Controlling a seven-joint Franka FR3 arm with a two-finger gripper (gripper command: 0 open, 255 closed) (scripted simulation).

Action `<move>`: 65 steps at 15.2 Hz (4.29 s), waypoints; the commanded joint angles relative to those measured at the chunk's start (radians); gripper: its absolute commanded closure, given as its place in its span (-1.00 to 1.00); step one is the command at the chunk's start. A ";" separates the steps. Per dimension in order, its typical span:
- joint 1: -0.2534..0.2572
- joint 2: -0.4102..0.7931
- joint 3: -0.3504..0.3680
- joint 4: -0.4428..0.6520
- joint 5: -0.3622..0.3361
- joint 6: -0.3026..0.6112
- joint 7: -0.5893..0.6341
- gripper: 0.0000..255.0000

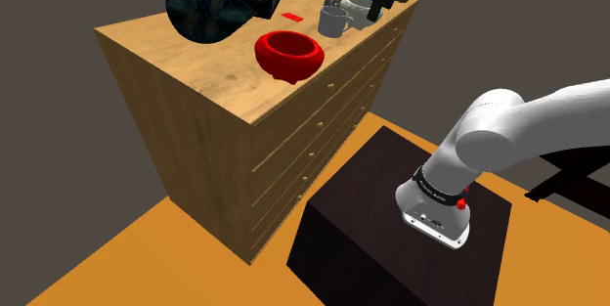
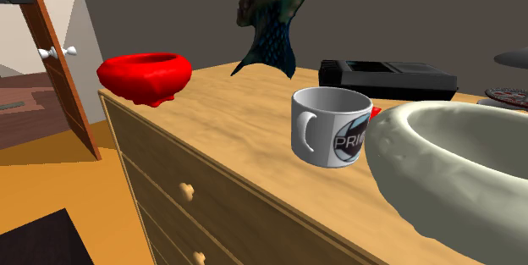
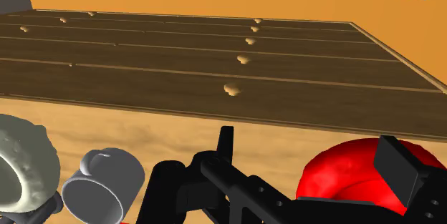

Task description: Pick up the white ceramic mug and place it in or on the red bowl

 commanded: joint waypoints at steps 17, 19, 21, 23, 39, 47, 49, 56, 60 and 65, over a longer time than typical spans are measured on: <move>-0.060 0.536 -0.187 0.284 -0.028 0.242 -0.212 -1.00; -0.066 0.611 -0.205 0.343 -0.015 0.256 -0.241 -1.00; -0.074 0.687 -0.222 0.407 0.000 0.265 -0.270 -1.00; -0.085 0.765 -0.236 0.478 0.018 0.268 -0.299 -1.00; -0.110 0.919 -0.252 0.535 0.058 0.358 -0.349 -1.00; -0.110 0.919 -0.252 0.535 0.058 0.358 -0.349 1.00; -0.110 0.919 -0.252 0.535 0.058 0.358 -0.349 1.00; -0.109 0.911 -0.252 0.578 0.056 0.306 -0.349 1.00; -0.110 0.906 -0.253 0.626 0.055 0.254 -0.349 1.00; -0.110 0.905 -0.253 0.692 0.055 0.187 -0.350 1.00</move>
